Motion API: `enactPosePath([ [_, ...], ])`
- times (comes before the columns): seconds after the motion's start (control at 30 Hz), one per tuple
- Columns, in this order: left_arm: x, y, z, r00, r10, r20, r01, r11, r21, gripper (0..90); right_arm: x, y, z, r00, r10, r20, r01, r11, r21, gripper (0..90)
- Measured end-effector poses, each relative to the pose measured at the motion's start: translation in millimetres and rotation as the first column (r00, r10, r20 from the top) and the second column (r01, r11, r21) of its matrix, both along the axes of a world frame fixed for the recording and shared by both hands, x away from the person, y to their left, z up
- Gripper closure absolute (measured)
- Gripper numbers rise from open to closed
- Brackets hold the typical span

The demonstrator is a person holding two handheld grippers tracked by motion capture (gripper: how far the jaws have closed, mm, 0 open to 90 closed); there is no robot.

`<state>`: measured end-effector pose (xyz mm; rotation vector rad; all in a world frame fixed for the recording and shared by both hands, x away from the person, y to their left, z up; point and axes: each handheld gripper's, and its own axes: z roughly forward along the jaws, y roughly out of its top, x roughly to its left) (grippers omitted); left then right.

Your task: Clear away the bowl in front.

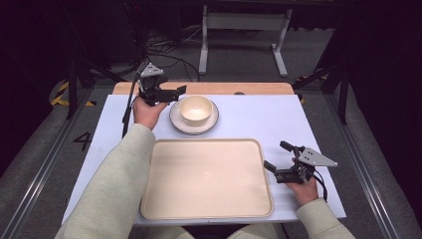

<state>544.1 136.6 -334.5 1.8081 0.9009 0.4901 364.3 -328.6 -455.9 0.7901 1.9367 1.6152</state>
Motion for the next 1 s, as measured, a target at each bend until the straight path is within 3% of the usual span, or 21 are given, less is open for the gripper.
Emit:
enactPosePath([
  [0.03,4.1,-1.8,-3.8,0.9989,0.01,-0.047,-0.01,0.9999,0.005,14.6,0.0,0.0,0.0,1.0,0.0,0.0,0.0,1.0,0.0,0.2],
  [0.07,4.1,-1.8,-3.8,0.9989,0.01,-0.047,-0.01,0.9999,0.005,14.6,0.0,0.0,0.0,1.0,0.0,0.0,0.0,1.0,0.0,0.2],
  [0.1,8.0,-4.4,-7.6,0.996,0.028,-0.085,-0.027,0.9995,0.019,14.9,0.0,0.1,0.0,1.0,-0.001,0.0,0.001,1.0,-0.001,0.2],
  [0.23,13.7,-7.8,-11.6,0.9902,0.051,-0.13,-0.047,0.9981,0.04,16.3,0.0,0.2,0.0,1.0,-0.002,0.0,0.002,1.0,-0.001,0.2],
  [0.3,17.3,-8.9,-14.2,0.9836,0.063,-0.169,-0.059,0.9978,0.029,16.6,-0.1,0.3,0.0,1.0,-0.003,0.0,0.003,1.0,-0.002,0.2],
  [0.37,22.1,-10.5,-16.9,0.9704,0.075,-0.23,-0.068,0.9968,0.042,17.2,-0.1,0.3,0.0,1.0,-0.004,0.0,0.004,1.0,-0.002,0.2],
  [0.53,28.0,-13.8,-22.5,0.9607,0.078,-0.267,-0.063,0.9959,0.065,17.7,-0.2,0.7,-0.1,1.0,-0.005,0.002,0.005,1.0,-0.004,0.2],
  [0.77,38.4,-21.1,-36.3,0.9332,0.068,-0.353,-0.034,0.9943,0.102,20.5,-0.2,0.7,-0.1,1.0,-0.006,0.004,0.006,1.0,-0.006,0.2],
  [0.83,40.4,-23.3,-40.2,0.9311,0.065,-0.359,-0.026,0.9934,0.111,18.7,-0.2,0.8,-0.1,1.0,-0.007,0.002,0.007,1.0,-0.004,0.2],
  [0.93,44.9,-26.3,-48.1,0.9107,0.095,-0.402,-0.039,0.9886,0.145,15.1,-0.1,0.3,-0.1,1.0,-0.008,0.0,0.008,1.0,-0.002,0.3],
  [1.0,45.9,-26.2,-49.7,0.9096,0.098,-0.404,-0.038,0.9873,0.155,15.6,-0.1,0.2,-0.1,1.0,-0.007,-0.001,0.007,1.0,0.0,0.3],
])
